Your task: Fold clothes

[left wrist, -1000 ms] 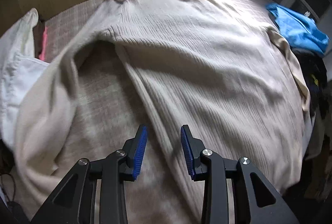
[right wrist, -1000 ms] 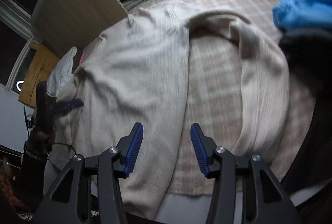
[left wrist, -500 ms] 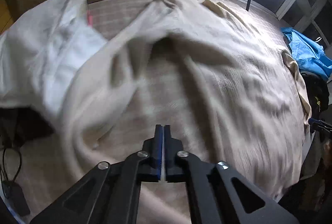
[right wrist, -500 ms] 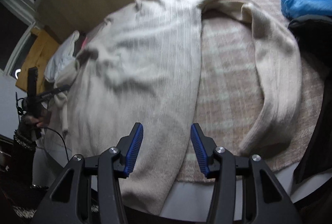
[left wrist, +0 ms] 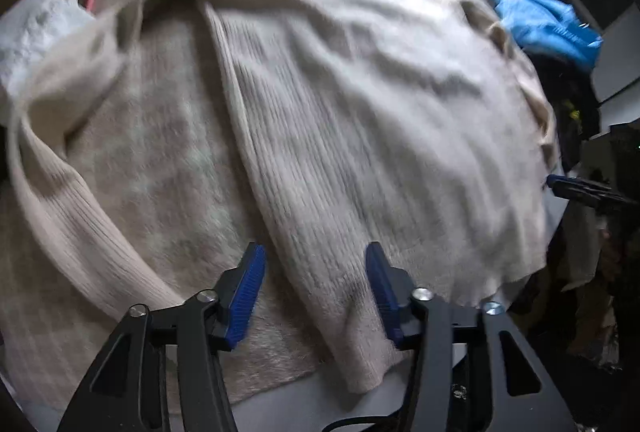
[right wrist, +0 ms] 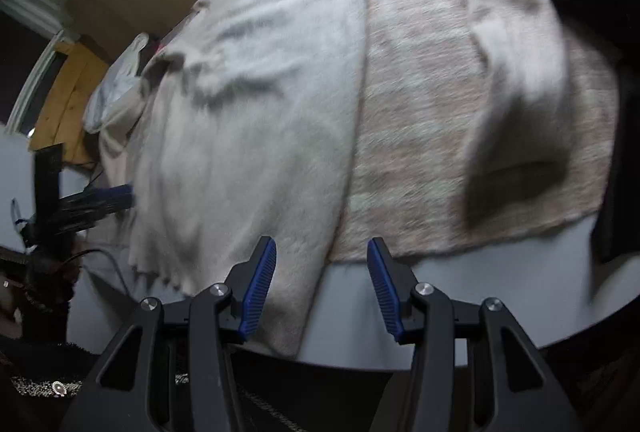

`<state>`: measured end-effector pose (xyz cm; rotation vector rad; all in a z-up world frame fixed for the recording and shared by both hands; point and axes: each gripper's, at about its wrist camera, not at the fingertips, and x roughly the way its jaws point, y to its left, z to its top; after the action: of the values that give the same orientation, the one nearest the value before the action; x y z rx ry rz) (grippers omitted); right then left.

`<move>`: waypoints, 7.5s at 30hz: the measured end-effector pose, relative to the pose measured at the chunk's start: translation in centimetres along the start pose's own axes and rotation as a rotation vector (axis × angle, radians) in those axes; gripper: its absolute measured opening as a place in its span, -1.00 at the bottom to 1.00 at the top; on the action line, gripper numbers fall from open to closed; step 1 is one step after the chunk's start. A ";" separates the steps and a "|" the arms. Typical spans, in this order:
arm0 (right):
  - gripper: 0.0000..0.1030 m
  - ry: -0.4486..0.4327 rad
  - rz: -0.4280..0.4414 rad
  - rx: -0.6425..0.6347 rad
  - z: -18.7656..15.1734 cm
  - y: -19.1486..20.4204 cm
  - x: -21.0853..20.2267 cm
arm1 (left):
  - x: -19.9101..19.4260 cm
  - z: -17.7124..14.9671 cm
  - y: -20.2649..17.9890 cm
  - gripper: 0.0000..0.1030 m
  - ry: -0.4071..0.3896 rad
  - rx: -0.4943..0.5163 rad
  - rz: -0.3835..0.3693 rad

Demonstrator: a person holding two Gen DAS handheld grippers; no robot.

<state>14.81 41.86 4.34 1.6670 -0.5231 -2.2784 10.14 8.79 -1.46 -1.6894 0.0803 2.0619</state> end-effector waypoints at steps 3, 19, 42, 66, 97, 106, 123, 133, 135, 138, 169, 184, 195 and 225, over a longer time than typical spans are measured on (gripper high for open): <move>-0.09 0.010 0.019 -0.052 -0.3 0.5 0.2 | -0.4 -0.2 0.1 -0.89 -0.040 -0.035 -0.044; -0.09 0.030 0.143 -0.200 -1.6 1.6 1.1 | -5.2 -0.8 3.7 -0.90 -0.142 -0.175 0.063; -0.03 -0.069 0.046 -0.303 3.0 1.3 -9.4 | -5.3 -3.2 1.6 -0.90 -0.047 -0.126 0.090; -0.62 -0.019 0.189 -0.339 3.4 2.1 -1.7 | -4.9 -2.0 4.4 -0.90 -0.040 -0.196 0.117; -0.93 -0.119 0.066 -0.179 6.9 -5.0 -4.0 | -5.9 -3.6 -3.0 -0.60 -0.054 -0.167 -0.056; -0.93 -0.092 0.065 -0.215 6.5 -4.5 -3.8 | -1.4 -4.0 -8.7 -0.31 0.055 -0.144 0.064; -0.67 -0.081 0.170 -0.239 5.8 -2.4 -4.8 | -6.0 -7.5 -1.6 -0.91 -0.087 -0.354 0.031; -0.27 0.058 0.272 -0.275 -0.8 -2.5 -1.3 | -5.1 -7.5 -2.0 -0.91 -0.054 -0.345 -0.017; -0.27 0.076 0.282 -0.294 -1.7 -1.7 -0.6 | -6.0 -7.3 -1.7 -0.91 -0.058 -0.342 -0.035; -0.31 0.065 0.263 -0.322 -2.2 -0.5 0.9 | -7.4 -7.0 -1.6 -0.91 -0.074 -0.328 -0.048; -0.30 -0.182 -0.022 -0.389 17.5 2.8 -10.5 | -12.5 12.4 8.8 -0.46 -0.126 0.056 0.210; -0.27 -0.114 -0.119 -0.434 39.0 -0.6 10.7 | 1.9 30.0 14.2 -0.31 -0.101 0.044 0.208; -0.17 -0.041 -0.077 -0.552 41.5 0.6 15.8 | 3.9 32.0 14.3 -0.14 -0.099 0.091 0.198; -0.62 -0.239 -0.326 -0.441 42.0 -2.3 12.7 | -0.2 32.4 15.2 -0.62 -0.198 0.096 0.426</move>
<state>-29.11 44.01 3.92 1.3452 0.2208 -2.5923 -25.29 6.04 2.77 -1.4971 0.5045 2.4755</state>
